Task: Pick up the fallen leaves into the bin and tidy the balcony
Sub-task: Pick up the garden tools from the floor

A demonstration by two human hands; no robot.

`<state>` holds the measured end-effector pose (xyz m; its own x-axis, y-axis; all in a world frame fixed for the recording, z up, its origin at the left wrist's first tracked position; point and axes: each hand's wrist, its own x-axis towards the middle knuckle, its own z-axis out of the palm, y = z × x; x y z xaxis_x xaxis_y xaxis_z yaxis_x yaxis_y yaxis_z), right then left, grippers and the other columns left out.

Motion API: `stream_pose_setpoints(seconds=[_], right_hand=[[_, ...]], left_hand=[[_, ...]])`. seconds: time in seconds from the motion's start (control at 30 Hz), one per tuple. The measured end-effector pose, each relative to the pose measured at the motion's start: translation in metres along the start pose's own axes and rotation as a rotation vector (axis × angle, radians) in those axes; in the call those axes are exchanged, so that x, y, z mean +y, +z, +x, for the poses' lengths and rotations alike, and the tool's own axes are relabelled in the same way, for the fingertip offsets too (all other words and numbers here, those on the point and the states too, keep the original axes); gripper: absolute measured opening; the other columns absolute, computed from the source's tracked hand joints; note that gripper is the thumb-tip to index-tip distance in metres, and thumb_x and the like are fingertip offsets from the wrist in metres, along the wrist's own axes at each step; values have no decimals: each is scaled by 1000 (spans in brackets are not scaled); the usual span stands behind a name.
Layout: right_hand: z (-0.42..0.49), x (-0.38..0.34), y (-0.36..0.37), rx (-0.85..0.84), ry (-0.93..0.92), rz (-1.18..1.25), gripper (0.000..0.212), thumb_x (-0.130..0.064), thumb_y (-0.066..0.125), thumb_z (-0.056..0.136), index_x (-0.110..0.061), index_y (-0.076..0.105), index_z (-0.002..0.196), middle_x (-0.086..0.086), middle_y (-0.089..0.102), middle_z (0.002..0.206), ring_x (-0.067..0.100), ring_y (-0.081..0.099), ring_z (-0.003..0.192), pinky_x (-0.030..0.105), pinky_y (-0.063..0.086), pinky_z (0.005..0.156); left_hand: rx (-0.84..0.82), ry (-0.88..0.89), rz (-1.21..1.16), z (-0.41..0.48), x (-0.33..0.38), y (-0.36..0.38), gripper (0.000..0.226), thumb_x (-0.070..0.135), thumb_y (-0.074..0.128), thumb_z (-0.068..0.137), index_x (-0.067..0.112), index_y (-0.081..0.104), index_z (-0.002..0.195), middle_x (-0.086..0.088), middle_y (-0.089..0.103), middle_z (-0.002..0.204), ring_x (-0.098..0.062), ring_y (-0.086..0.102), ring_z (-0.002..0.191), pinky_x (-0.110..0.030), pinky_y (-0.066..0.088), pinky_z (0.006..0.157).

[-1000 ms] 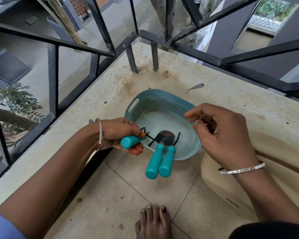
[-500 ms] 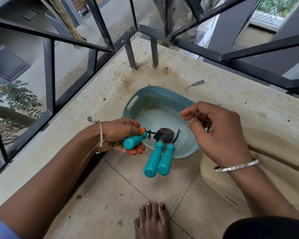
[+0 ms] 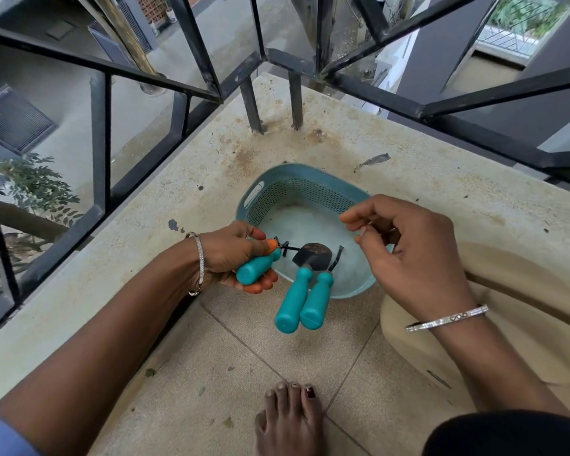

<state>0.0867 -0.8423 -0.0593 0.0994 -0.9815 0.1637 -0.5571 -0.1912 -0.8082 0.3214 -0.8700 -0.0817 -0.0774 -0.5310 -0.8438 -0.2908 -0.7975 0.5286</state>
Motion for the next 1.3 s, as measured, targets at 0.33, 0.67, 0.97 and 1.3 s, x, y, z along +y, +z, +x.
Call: stream_pose_setpoints(seconds=[0.33,0.67,0.97,1.3], right_hand=[[2,-3,1,-5,-7,-8,28,3,62,83,-20,74,94,-13,70,84,-1,66,80,16,53,73],[7,3,3,22,20,-6,28,3,59,84,-19,74,95,-12,71,85,1,67,80,14,53,72],[24,2,-11,-10,94,51,24,-2,65,86,-21,74,96,-16,69,86,1,66,77,11,50,65],[0,15,-4,-862,-200,-165,52,-48,84,68,-48,63,115,-26,49,117,-2,44,111,12,36,88]], left_hand=[[-28,2,13,-5,4,5,25,29,52,100,11,43,115,-27,70,94,-26,70,64,-31,57,45],[357,95,345,-24,4,7,60,74,39,86,20,42,110,-13,69,88,-27,71,60,-43,61,58],[636,639,537,-45,23,11,35,63,51,90,30,61,97,12,64,87,1,58,76,-21,42,62],[248,756,964,-57,-21,8,106,92,68,35,53,43,130,26,23,149,-9,19,141,-54,16,114]])
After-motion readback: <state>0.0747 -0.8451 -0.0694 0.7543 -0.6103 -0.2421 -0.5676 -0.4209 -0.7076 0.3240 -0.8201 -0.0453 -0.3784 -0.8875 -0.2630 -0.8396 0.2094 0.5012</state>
